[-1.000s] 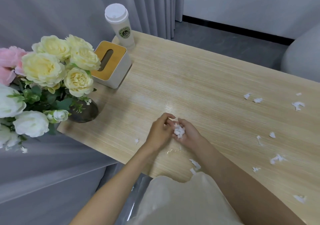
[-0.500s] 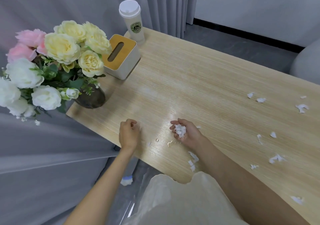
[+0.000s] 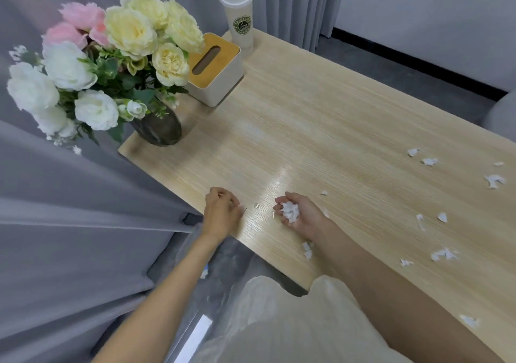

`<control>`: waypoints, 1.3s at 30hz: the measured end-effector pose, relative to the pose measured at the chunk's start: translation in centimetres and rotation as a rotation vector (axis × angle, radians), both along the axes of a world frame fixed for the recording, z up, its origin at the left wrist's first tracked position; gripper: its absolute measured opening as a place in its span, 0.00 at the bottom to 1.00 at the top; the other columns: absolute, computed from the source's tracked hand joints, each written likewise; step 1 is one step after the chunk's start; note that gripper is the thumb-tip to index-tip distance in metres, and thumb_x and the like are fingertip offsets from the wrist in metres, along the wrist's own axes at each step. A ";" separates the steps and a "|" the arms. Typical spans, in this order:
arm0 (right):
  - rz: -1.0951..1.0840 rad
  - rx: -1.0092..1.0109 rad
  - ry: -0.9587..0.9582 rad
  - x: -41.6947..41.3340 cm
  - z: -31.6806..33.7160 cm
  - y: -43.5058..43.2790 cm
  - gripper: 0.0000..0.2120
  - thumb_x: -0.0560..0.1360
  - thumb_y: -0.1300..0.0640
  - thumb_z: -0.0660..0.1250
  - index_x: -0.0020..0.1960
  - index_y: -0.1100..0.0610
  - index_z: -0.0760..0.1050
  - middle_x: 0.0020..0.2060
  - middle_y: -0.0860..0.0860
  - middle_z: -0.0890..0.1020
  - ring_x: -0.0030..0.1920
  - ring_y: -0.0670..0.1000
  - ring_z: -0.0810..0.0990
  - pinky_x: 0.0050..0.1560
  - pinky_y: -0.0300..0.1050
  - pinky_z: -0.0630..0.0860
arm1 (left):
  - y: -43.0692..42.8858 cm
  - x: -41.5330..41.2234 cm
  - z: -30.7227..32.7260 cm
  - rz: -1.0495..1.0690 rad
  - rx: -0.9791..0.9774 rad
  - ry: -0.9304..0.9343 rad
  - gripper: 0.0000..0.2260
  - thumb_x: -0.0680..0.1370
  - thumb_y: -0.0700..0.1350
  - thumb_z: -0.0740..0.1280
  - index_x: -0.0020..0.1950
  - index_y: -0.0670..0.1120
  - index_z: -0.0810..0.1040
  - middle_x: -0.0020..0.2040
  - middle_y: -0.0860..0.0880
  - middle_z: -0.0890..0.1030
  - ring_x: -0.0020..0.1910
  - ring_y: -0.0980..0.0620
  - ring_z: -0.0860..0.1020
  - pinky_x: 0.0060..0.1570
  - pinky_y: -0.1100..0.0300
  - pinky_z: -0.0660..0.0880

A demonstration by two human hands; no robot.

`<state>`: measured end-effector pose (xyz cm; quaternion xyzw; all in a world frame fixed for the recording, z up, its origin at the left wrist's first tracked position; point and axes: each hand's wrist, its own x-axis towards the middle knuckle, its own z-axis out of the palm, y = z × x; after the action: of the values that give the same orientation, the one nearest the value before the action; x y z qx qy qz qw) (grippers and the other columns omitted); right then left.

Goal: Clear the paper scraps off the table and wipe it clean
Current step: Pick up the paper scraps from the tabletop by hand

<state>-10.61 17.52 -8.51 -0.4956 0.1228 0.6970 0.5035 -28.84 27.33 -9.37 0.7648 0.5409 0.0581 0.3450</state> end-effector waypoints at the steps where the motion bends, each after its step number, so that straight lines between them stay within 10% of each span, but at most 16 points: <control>1: -0.008 -0.004 0.003 -0.2 0.0 0.0 0.15 0.81 0.55 0.57 0.42 0.62 0.75 0.33 0.56 0.77 0.29 0.49 0.76 0.24 0.36 0.71 | -1.0 -0.1 -0.5 -0.031 0.014 0.016 0.05 0.73 0.44 0.71 0.40 0.46 0.76 0.55 0.52 0.66 0.55 0.54 0.64 0.54 0.60 0.68; 13: -0.071 -0.003 -0.004 -0.2 0.1 -1.8 0.14 0.81 0.56 0.56 0.43 0.63 0.74 0.30 0.55 0.80 0.27 0.48 0.77 0.23 0.36 0.72 | -0.9 -0.4 0.6 0.244 -0.039 -0.187 0.06 0.73 0.37 0.69 0.46 0.45 0.74 0.42 0.49 0.77 0.41 0.51 0.75 0.44 0.56 0.74; 21: -0.125 0.119 0.146 0.2 1.2 -3.7 0.11 0.79 0.58 0.59 0.47 0.62 0.77 0.40 0.53 0.83 0.39 0.48 0.83 0.34 0.39 0.78 | -7.5 7.2 5.9 -0.233 -0.296 -0.382 0.08 0.74 0.35 0.67 0.48 0.46 0.77 0.41 0.51 0.79 0.38 0.61 0.75 0.40 0.66 0.74; 29: -0.266 0.048 0.087 3.0 0.9 -8.0 0.12 0.78 0.54 0.61 0.50 0.63 0.76 0.33 0.54 0.79 0.28 0.48 0.77 0.26 0.37 0.74 | -8.1 9.5 5.6 -0.178 -0.419 -0.492 0.10 0.75 0.33 0.68 0.49 0.48 0.78 0.42 0.48 0.83 0.45 0.56 0.81 0.46 0.66 0.74; 39: -0.416 -0.048 0.018 5.0 1.0 -13.4 0.13 0.78 0.54 0.61 0.40 0.61 0.75 0.27 0.54 0.77 0.23 0.46 0.73 0.24 0.34 0.69 | -6.1 18.6 2.3 -0.505 0.091 0.147 0.09 0.77 0.41 0.64 0.57 0.44 0.76 0.55 0.45 0.75 0.52 0.45 0.76 0.46 0.56 0.69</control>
<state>-5.62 4.13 -7.53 -0.4653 0.2434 0.5791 0.6236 -10.19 21.27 -7.10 0.8925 0.3535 -0.0611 0.2735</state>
